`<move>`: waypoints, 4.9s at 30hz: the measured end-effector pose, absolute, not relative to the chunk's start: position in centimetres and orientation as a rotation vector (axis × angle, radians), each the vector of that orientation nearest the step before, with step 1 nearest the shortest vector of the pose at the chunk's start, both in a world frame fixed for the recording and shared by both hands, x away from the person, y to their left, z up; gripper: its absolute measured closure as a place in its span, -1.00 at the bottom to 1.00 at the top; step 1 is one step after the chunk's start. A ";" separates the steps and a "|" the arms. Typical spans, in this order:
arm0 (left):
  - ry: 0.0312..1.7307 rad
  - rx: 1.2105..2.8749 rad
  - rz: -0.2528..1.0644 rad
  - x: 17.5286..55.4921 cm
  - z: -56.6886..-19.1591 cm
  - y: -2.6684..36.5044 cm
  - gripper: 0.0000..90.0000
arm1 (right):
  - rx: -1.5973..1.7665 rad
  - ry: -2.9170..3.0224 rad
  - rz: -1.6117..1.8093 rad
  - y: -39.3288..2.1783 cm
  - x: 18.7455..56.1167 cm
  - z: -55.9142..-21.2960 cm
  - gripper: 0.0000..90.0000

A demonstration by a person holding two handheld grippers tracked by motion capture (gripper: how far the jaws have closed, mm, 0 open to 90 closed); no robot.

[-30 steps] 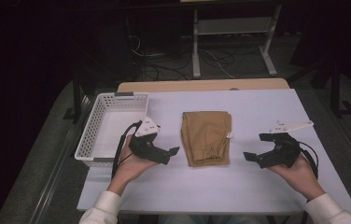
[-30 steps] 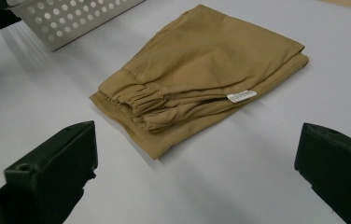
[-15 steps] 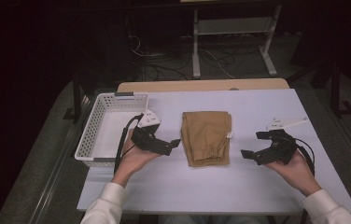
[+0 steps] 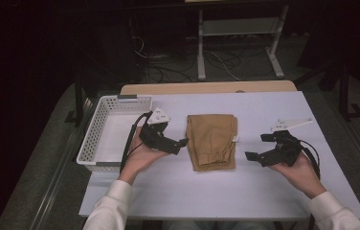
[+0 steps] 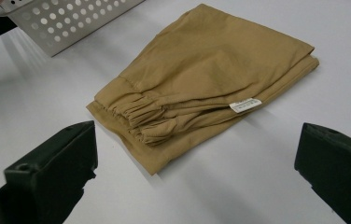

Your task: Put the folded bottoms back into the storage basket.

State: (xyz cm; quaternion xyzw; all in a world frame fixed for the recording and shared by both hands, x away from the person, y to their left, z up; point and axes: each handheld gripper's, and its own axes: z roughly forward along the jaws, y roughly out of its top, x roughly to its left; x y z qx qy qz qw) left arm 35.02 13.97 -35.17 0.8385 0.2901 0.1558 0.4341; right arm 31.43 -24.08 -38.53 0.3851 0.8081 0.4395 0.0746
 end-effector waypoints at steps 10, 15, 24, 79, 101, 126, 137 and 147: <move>0.740 2.092 0.380 36.1 -35.2 13.4 -0.98 | 1.159 2.429 1.314 -23.6 32.0 -38.9 -1.00; 0.754 2.084 0.378 36.7 -35.4 13.4 -0.98 | 1.152 2.435 1.312 -23.1 32.3 -39.0 -1.00; 0.760 2.074 0.365 37.6 -36.1 13.1 -0.98 | 1.141 2.452 1.301 -22.3 32.9 -39.1 -1.00; 0.981 2.040 0.278 44.4 -40.2 8.9 -0.98 | 1.300 2.484 1.287 -20.4 35.3 -42.0 -1.00; 1.100 2.090 0.177 46.1 -43.5 8.9 -0.98 | 1.387 2.546 1.226 -19.4 35.6 -43.8 -1.00; 1.131 2.090 0.080 46.7 -44.6 9.2 -0.61 | 1.516 2.590 1.249 -19.9 35.9 -44.4 -0.57; 1.128 2.092 0.082 46.6 -44.5 9.1 -0.16 | 1.593 2.614 1.241 -19.4 35.9 -44.5 -0.40; 1.119 2.097 0.078 46.5 -44.5 9.1 0.32 | 1.696 2.624 1.178 -18.2 36.1 -44.3 -0.06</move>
